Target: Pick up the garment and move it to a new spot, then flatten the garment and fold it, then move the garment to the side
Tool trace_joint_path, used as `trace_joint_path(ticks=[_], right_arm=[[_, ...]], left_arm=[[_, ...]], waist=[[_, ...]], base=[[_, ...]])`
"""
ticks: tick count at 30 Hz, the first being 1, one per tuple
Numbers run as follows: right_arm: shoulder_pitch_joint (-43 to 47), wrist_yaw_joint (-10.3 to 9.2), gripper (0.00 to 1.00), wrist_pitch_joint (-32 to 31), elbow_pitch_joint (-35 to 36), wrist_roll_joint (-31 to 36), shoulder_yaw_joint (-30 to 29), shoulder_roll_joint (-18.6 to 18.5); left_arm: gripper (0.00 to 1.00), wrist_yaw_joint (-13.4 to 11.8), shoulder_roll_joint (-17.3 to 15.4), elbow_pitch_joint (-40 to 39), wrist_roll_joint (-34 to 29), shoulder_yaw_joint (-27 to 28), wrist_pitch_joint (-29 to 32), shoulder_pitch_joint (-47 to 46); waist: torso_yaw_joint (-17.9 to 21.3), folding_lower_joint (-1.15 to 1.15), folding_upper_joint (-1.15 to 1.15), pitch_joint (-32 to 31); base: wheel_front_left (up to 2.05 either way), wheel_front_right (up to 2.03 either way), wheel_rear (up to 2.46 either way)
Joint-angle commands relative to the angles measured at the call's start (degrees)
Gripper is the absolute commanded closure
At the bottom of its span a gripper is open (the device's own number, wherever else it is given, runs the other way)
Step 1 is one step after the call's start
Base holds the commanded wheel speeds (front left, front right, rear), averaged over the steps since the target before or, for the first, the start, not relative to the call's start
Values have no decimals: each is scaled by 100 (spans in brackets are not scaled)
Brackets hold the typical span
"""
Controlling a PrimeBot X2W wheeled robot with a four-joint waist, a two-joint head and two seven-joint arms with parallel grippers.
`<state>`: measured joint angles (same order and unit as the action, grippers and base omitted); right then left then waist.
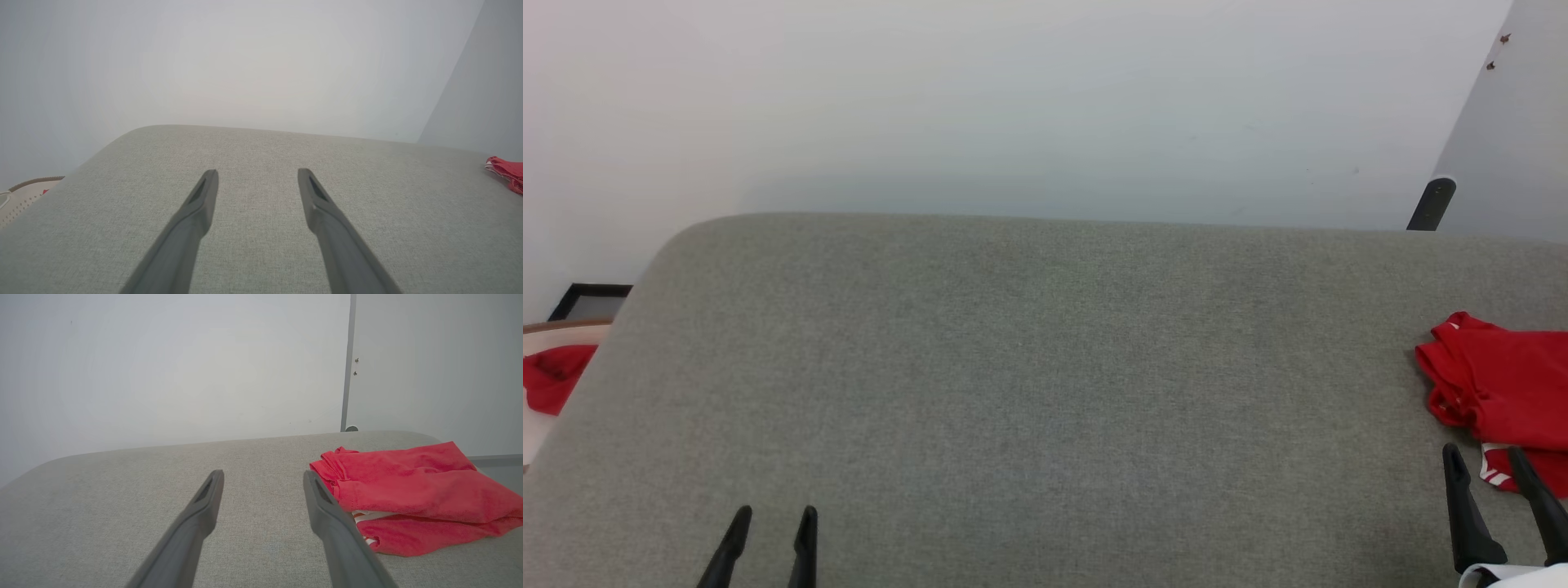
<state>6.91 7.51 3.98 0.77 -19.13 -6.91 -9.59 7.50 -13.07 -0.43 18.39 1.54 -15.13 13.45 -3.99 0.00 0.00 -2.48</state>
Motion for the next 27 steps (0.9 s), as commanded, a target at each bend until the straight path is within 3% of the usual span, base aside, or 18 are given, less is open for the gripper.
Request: trace_joint_path(ticks=[1, 11, 12, 17, 27], right_arm=[[86, -4, 0, -11, 30, 1, -2, 20], [17, -5, 0, -71, 65, -51, 72, -34], [-3, 0, 100, -59, 35, -12, 65, -20], [50, 0, 100, -70, -222, -86, 87, 92], [-147, 0, 100, -209, -390, -1070, 72, 169]], left_arm=[[0, -3, 10, 16, -21, -2, 4, 0], [0, -4, 65, 24, 16, 40, 4, -49], [100, 0, 75, 34, 3, 28, 0, -8], [100, -1, 202, 271, 90, -18, 22, 53], [100, -5, 276, 428, 1128, 10, 279, -225]], waist=[[3, 0, 0, 5], [4, 0, 0, 16], [4, 0, 0, 16], [8, 0, 0, 19], [39, 0, 0, 39]], base=[[0, 0, 0], [0, 0, 0], [0, 0, 0], [0, 0, 0], [0, 0, 0]])
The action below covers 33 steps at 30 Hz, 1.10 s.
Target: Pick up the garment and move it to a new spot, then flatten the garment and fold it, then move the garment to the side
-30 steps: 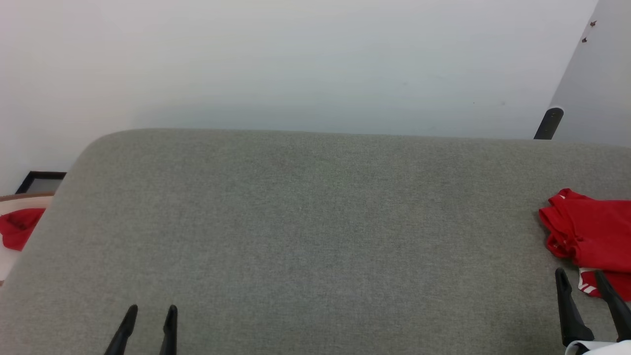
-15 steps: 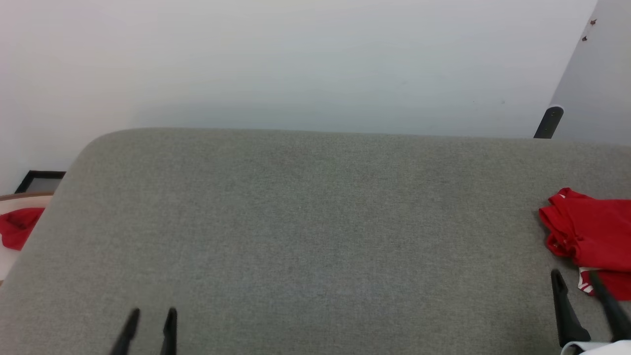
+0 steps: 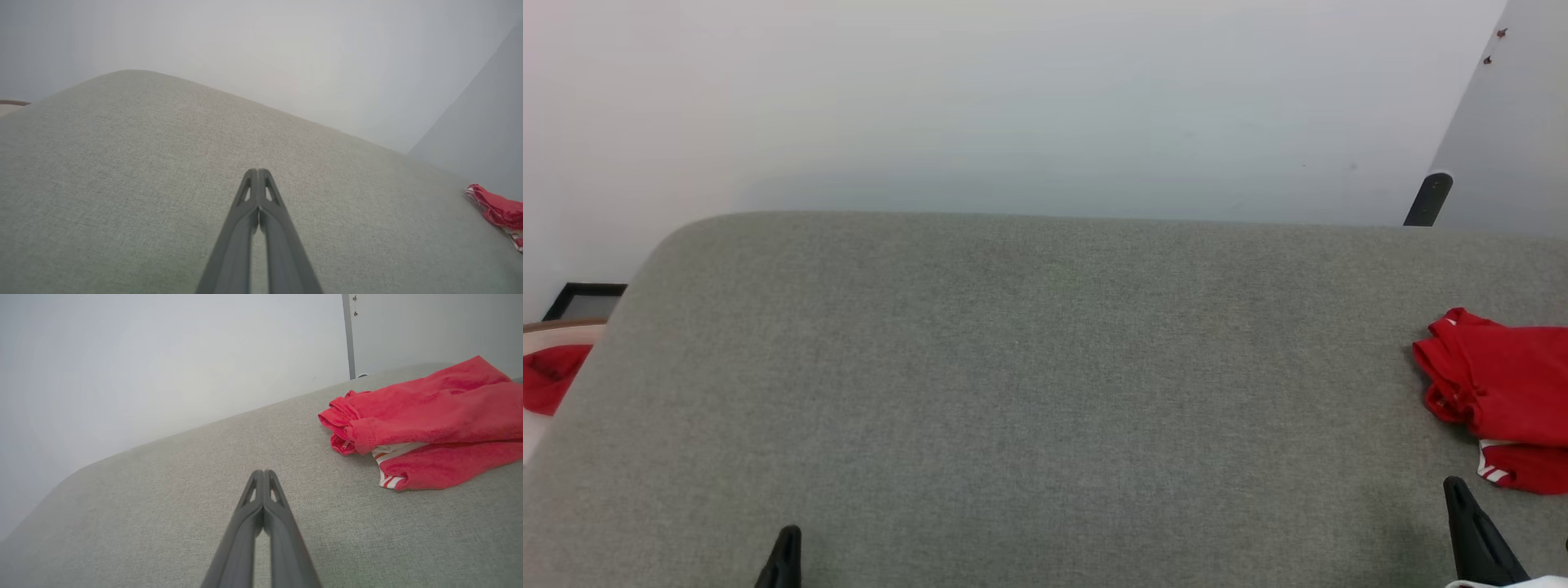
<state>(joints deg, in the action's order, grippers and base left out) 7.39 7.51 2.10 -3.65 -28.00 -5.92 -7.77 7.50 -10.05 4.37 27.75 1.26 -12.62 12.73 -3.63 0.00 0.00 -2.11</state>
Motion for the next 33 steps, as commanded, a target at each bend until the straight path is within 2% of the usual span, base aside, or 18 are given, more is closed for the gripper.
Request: trace_joint_path(ticks=[1, 18, 33], right_arm=[[-214, 0, 100, -33, 38, -277, -27, -5], [-485, -1, 100, -219, -203, -1700, -33, 108], [-681, -1, 100, -354, -370, -2680, -41, 187]], left_arm=[[100, -5, -18, -35, 288, 41, 52, -180], [100, -1, 104, 210, 1763, 95, 434, -591], [100, -1, 201, 355, 2768, 148, 706, -869]], waist=[[6, 0, 0, 4], [60, 0, 0, 37], [104, 0, 0, 65]], base=[[0, 0, 0], [0, 0, 0], [0, 0, 0]])
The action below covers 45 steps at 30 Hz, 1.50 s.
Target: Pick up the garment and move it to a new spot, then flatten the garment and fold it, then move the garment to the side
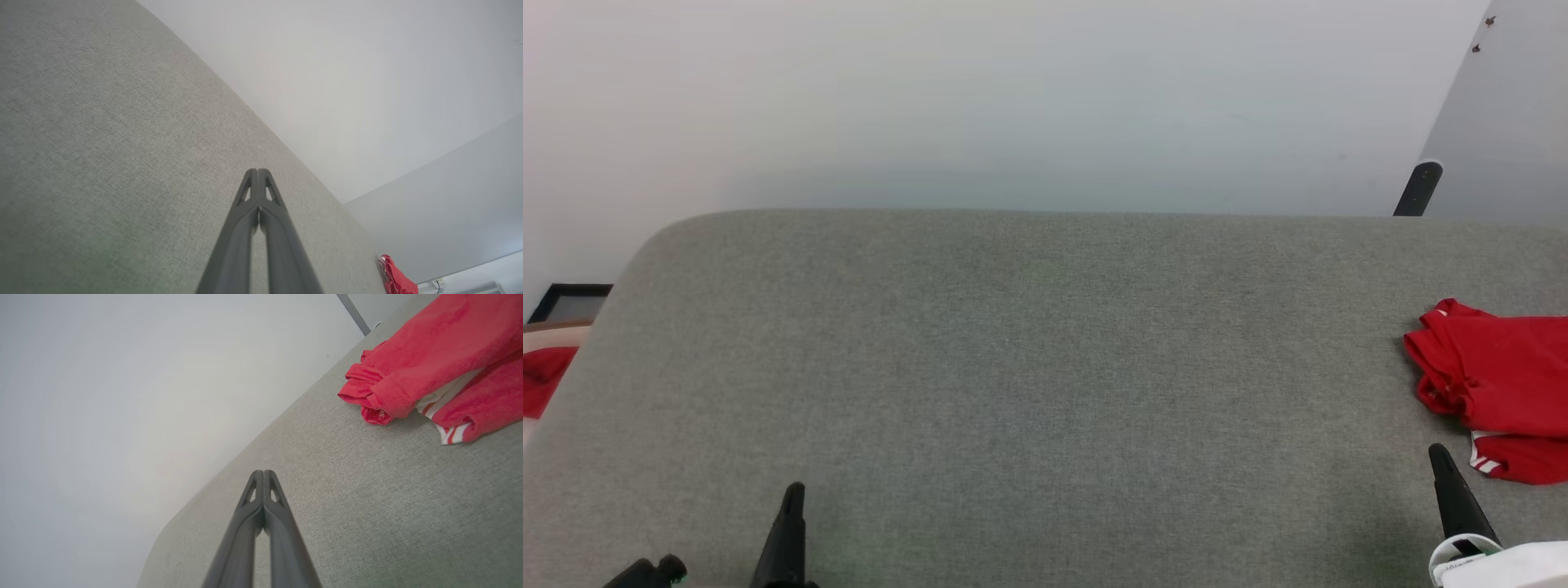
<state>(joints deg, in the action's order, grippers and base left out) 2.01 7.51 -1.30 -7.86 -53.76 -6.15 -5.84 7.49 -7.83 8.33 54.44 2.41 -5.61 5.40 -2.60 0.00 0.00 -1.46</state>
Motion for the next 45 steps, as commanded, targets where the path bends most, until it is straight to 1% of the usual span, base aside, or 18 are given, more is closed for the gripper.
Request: trace_joint_path(ticks=[1, 20, 45], right_arm=[[-151, -1, 100, -23, 38, -172, -18, -2], [-363, -1, 100, -176, -161, -1294, -29, 90], [-603, -1, 100, -343, -374, -2490, -35, 190]], left_arm=[[100, 0, -15, -33, 166, 37, 26, -153], [100, 0, 107, 145, 1302, 110, 351, -473], [100, 0, 256, 343, 2507, 208, 724, -816]], waist=[[4, 0, 0, 3], [64, 0, 0, 40], [142, 0, 0, 90]], base=[[0, 0, 0], [0, 0, 0], [0, 0, 0]])
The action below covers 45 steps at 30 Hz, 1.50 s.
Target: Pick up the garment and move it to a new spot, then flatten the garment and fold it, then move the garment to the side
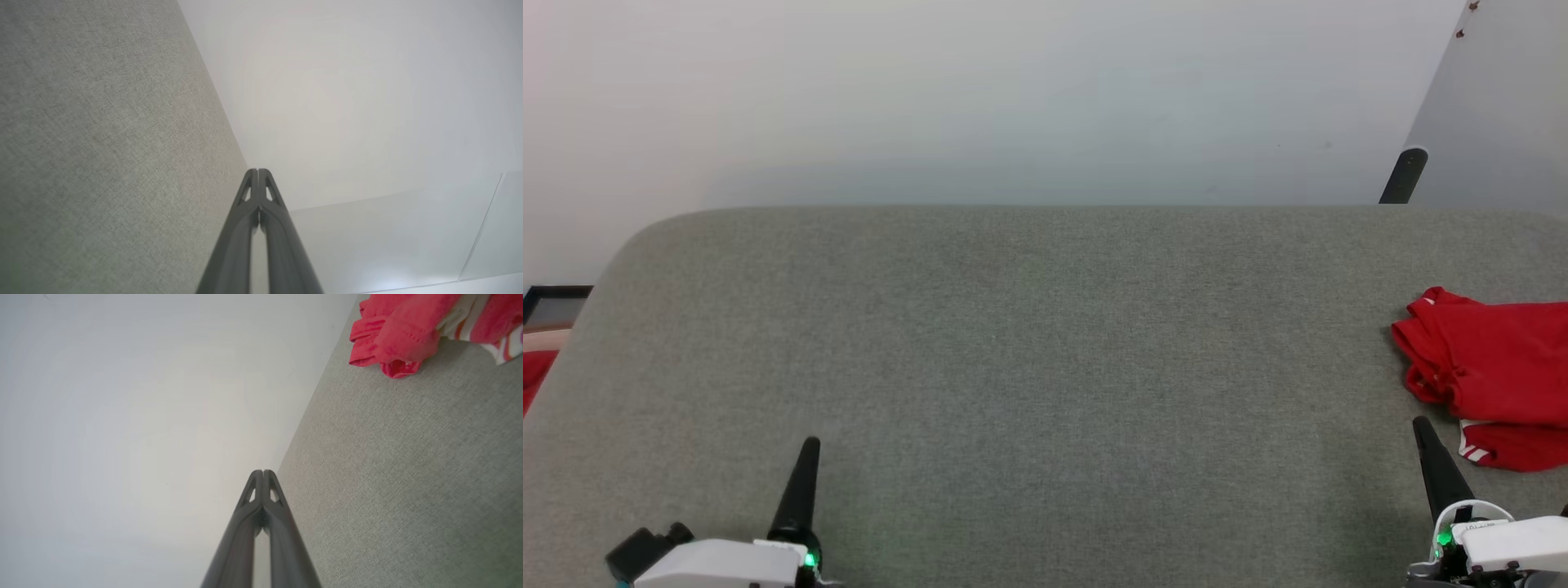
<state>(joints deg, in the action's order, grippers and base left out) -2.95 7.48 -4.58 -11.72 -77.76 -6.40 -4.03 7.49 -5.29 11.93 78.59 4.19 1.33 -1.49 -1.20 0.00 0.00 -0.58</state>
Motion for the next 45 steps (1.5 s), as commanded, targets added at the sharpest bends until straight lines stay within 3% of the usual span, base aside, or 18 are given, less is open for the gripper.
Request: trace_joint_path(ticks=[1, 38, 45], right_arm=[[-119, 3, 100, -24, 3, -135, -10, 12], [-380, 2, 100, -207, -242, -1481, -17, 129], [-340, 2, 100, -202, -241, -1474, -15, 127]], left_arm=[[100, 0, 8, -9, 136, 32, 42, -132], [100, 0, 184, 221, 1471, 155, 467, -505], [100, 0, 192, 222, 1455, 162, 465, -505]], waist=[[6, 0, 0, 4], [119, 0, 0, 75], [120, 0, 0, 76]], base=[[0, 0, 0], [0, 0, 0], [0, 0, 0]])
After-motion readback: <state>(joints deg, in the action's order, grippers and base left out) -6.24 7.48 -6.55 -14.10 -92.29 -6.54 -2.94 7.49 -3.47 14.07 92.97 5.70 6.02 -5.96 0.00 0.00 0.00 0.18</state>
